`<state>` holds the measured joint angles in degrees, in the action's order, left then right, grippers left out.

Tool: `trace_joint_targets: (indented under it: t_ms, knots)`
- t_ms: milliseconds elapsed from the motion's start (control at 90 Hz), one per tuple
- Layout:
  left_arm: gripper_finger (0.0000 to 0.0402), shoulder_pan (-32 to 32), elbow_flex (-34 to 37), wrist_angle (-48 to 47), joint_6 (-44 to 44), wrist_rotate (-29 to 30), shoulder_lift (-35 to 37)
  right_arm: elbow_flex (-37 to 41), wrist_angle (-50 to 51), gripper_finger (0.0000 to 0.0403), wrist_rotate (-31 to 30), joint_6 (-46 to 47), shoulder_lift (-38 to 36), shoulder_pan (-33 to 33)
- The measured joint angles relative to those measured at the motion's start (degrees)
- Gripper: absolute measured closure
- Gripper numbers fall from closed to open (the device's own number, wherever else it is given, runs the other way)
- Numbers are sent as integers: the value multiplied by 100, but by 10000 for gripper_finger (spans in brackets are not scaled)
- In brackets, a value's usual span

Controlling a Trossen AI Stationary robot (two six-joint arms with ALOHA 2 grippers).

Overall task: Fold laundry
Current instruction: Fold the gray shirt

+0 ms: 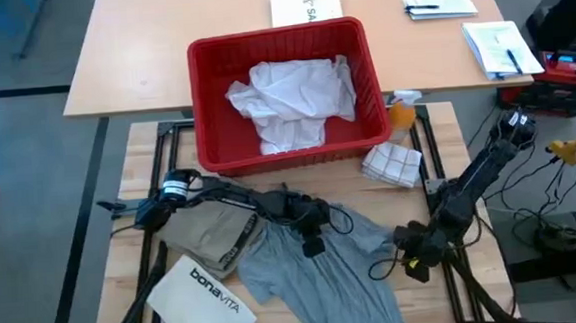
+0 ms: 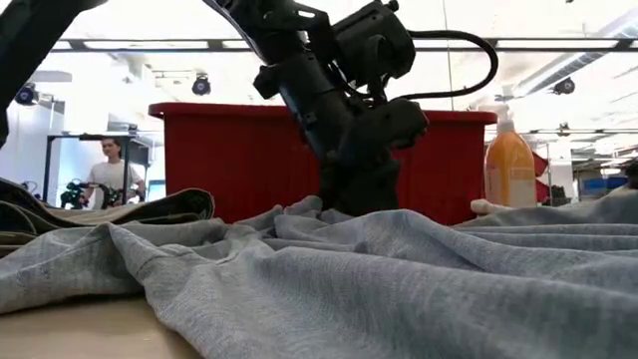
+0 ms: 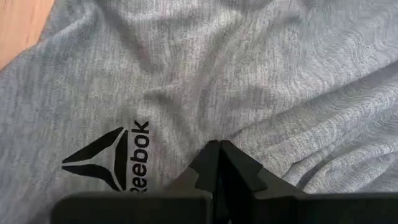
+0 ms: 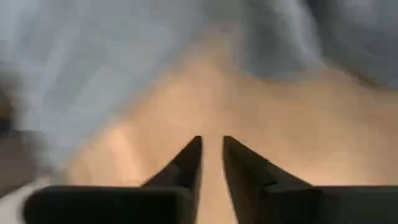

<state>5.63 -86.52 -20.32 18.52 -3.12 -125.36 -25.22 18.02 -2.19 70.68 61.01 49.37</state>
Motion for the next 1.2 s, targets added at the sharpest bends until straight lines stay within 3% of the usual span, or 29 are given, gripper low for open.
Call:
trace_joint_targets:
  t_ms: [100,189,300,467,756,856,1000,1200]
  knots:
    - [402,0,0,4,0,-3,-2,-250,-10,226,-198,-278,-22,56]
    - [402,-4,0,7,-2,-3,-2,-479,686,169,-769,-294,-63,93]
    - [402,-4,0,20,-1,-8,-2,-654,1894,147,-1544,-224,-112,86]
    - [402,-4,0,35,-43,-20,-1,-548,2423,191,-1240,-466,-133,-336]
    - [402,-9,0,116,-63,-19,-4,-423,2183,337,-1274,-1005,-94,-752]
    - [402,-9,0,118,-63,-19,-4,-323,2112,369,-1264,-1128,-80,-805]
    - [402,-9,0,122,-63,-19,-4,-213,1697,367,-1233,-1354,33,-803]
    - [402,-9,-2,142,-61,-17,-4,-205,1427,306,-1238,-1579,354,-805]
